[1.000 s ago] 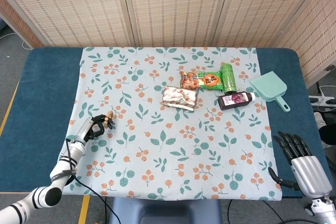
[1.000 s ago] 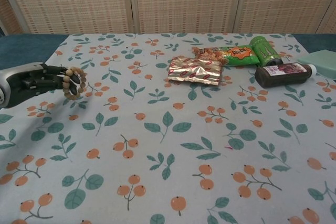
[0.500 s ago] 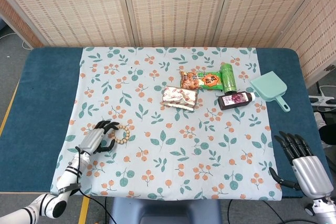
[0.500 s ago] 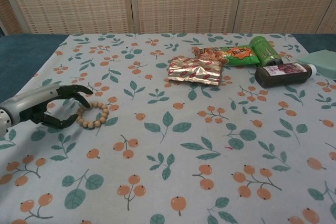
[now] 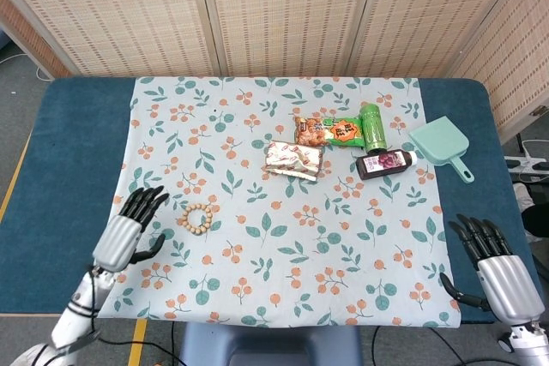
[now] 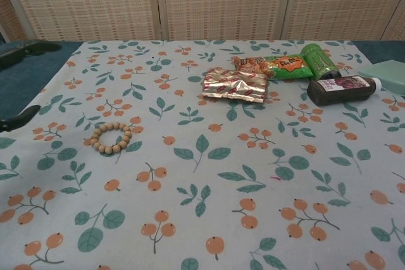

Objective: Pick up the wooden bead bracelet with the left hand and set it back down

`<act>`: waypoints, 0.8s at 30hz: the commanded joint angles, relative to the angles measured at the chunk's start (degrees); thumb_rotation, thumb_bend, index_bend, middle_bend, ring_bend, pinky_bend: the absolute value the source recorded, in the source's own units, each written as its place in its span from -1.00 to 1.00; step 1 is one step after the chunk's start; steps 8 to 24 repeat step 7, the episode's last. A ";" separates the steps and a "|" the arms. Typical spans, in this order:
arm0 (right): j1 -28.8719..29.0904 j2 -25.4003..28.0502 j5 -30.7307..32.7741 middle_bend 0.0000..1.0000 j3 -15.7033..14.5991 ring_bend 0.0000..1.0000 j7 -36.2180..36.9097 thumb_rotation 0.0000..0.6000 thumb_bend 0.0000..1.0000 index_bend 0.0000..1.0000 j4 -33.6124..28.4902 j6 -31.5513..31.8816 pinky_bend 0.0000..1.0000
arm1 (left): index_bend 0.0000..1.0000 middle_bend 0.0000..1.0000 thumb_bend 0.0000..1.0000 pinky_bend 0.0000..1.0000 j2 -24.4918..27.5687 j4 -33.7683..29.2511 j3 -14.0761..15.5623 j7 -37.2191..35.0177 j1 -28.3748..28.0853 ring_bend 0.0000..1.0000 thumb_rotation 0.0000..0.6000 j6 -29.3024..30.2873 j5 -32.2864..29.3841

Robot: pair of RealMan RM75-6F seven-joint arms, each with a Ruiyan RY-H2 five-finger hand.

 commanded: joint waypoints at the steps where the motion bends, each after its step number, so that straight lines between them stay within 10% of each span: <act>1: -0.04 -0.77 0.01 -1.00 0.08 -1.00 -1.61 0.03 -0.36 -1.00 -0.05 -0.17 -1.00 | -1.00 -1.00 -0.08 -1.00 5.78 -3.21 6.57 9.23 8.81 -1.00 1.00 10.61 5.51; 24: 0.03 -1.82 -0.23 -1.00 0.06 -1.00 -3.96 0.03 -0.36 -1.00 -0.38 -0.59 -1.00 | -1.00 -1.00 -0.10 -1.00 5.69 -1.69 7.13 15.30 11.36 -1.00 1.00 14.84 7.07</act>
